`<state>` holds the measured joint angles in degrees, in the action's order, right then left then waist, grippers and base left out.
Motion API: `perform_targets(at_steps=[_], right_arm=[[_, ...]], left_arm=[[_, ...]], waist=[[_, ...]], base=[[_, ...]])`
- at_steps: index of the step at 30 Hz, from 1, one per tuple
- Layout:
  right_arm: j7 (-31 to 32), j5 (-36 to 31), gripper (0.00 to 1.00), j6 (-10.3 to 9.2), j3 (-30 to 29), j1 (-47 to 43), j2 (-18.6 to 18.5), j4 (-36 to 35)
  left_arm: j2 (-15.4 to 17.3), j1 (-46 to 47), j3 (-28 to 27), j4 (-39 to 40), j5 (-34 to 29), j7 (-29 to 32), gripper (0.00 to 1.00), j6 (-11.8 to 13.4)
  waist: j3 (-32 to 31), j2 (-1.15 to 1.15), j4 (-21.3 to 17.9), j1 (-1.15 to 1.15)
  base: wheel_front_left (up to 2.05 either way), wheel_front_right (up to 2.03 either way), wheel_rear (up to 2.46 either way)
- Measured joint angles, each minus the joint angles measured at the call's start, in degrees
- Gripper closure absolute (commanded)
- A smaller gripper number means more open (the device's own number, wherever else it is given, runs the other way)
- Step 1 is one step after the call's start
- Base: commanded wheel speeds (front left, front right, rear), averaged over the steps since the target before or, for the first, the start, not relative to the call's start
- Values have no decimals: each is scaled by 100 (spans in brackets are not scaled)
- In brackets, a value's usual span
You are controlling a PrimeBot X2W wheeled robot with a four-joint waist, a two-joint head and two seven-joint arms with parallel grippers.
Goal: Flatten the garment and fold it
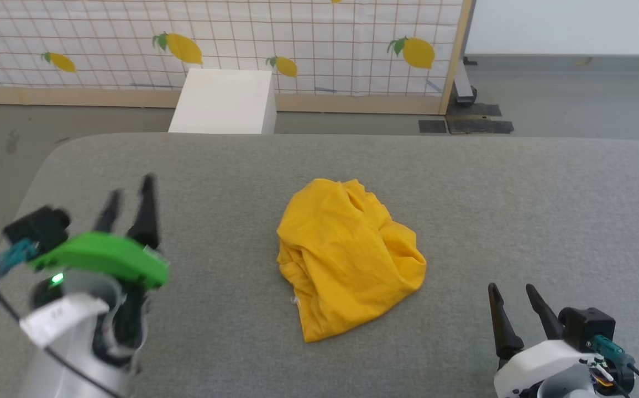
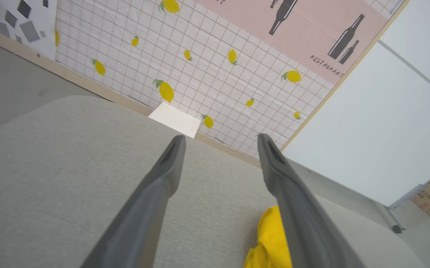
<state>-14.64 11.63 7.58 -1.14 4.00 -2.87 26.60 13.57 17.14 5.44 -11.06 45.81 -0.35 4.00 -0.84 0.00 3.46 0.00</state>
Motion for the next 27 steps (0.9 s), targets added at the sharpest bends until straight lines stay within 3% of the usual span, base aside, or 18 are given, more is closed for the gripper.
perform_targets(at_steps=[2,5,13,22,27], right_arm=[[10,5,0,0,11,52,1,-7],[59,5,0,0,3,126,4,-36],[641,-32,0,0,64,620,0,-43],[3134,-900,0,0,519,2334,-2,315],[4553,-1247,0,0,838,2814,-1,743]], left_arm=[[287,-271,65,48,-581,-387,0,135],[455,-602,263,93,-1136,-778,0,219],[353,-986,554,21,-1459,-1074,0,320],[25,-939,749,-54,-1448,-1237,0,249],[-109,-741,820,-164,-1448,-1294,0,165]], waist=[[-31,0,46,0],[-34,0,95,0],[152,0,109,0],[642,0,321,0],[973,0,532,0]], base=[[0,0,0],[0,0,0],[0,0,0],[0,0,0],[0,0,0]])
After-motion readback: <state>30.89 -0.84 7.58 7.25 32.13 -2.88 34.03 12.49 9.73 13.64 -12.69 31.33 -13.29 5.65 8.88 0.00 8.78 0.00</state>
